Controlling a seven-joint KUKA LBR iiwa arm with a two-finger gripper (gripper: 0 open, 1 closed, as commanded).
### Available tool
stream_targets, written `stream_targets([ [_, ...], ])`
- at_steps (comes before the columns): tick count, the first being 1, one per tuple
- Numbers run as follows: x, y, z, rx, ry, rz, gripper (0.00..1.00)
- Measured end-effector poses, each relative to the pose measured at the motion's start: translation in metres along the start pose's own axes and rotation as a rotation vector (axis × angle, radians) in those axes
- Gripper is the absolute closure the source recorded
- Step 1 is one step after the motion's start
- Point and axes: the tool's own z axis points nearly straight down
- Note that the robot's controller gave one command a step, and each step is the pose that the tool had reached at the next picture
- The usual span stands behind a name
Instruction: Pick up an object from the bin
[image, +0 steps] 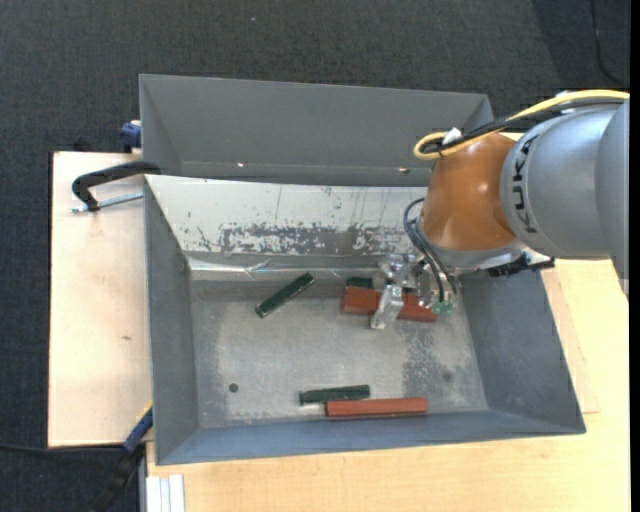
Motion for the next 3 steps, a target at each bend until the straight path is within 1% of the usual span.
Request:
stream_targets([
  [1, 0.001, -0.001, -0.001, 0.000, 0.002, -0.006, 1.00],
  [2, 0.002, -0.001, -0.006, 0.001, 0.018, -0.007, 1.00],
  [3, 0.004, -0.001, -0.030, 0.004, 0.038, -0.007, 1.00],
])
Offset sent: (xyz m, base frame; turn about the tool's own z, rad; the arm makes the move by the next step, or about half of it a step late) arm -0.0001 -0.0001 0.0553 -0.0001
